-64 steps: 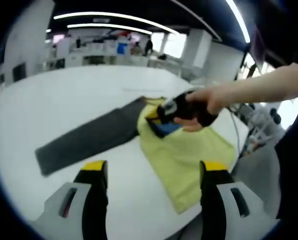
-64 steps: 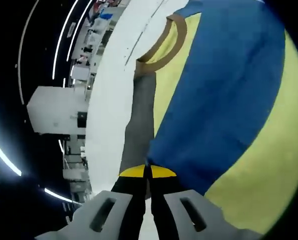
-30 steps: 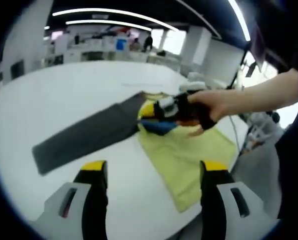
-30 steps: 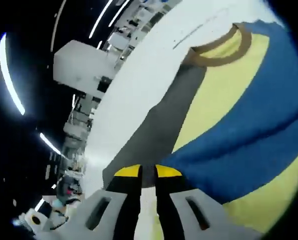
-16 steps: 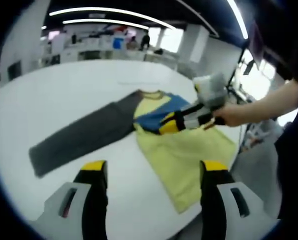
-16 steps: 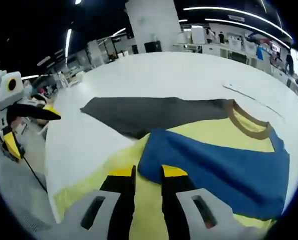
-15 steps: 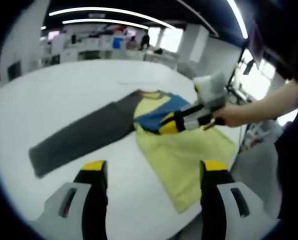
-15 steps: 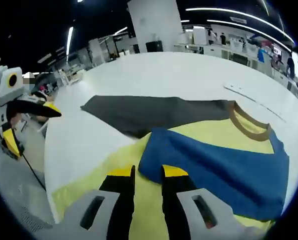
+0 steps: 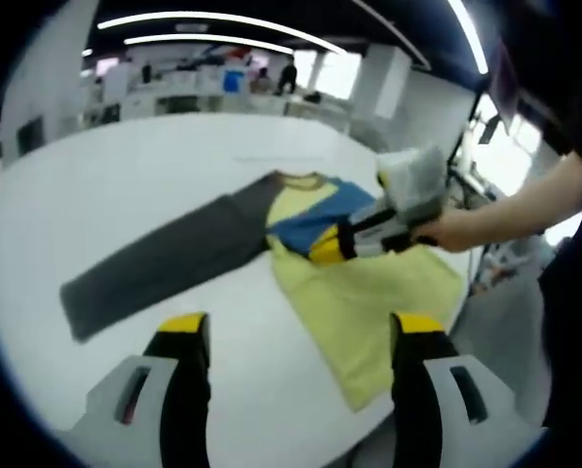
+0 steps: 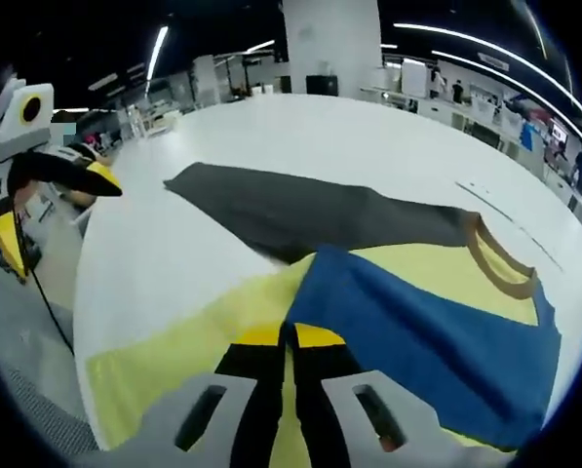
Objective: Fold the garment on the visible template until the final outline fits inside the template.
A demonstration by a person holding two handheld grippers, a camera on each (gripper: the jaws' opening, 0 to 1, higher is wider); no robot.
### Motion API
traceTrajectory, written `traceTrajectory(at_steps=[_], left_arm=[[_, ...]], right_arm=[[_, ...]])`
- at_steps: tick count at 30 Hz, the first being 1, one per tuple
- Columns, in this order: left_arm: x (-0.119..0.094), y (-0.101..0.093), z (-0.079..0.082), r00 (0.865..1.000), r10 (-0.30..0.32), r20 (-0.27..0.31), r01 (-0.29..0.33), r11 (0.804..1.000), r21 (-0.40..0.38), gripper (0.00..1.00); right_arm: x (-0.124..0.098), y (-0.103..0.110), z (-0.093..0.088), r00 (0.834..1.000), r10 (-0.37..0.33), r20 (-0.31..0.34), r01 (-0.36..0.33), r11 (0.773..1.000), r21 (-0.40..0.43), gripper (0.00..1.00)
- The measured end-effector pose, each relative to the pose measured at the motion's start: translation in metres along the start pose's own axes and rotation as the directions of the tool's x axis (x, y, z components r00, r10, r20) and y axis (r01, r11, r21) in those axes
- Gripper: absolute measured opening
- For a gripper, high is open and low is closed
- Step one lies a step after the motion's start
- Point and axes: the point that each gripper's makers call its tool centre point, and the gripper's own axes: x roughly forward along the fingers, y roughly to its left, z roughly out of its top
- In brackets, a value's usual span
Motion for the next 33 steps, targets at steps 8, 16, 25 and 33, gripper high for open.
traceTrajectory(at_steps=[8, 16, 25, 33], left_arm=[[0.0, 0.0, 0.002, 1.0, 0.0, 0.004, 0.0, 1.0, 0.0, 0.72], [0.0, -0.001, 0.0, 1.0, -0.001, 0.007, 0.001, 1.0, -0.007, 0.72], [0.0, -0.001, 0.0, 1.0, -0.005, 0.006, 0.005, 1.0, -0.007, 0.72], [-0.001, 0.0, 0.0, 1.0, -0.003, 0.006, 0.003, 1.0, -0.012, 0.72]], right_arm=[[-0.002, 0.001, 0.004, 1.0, 0.003, 0.014, -0.003, 1.0, 0.002, 0.02], [-0.012, 0.001, 0.001, 1.0, -0.003, 0.005, 0.004, 0.989, -0.151, 0.14], [-0.003, -0.007, -0.013, 0.998, -0.019, -0.052, 0.01, 0.984, -0.18, 0.11], [-0.006, -0.004, 0.0, 1.0, -0.024, -0.002, 0.023, 0.986, -0.164, 0.04]])
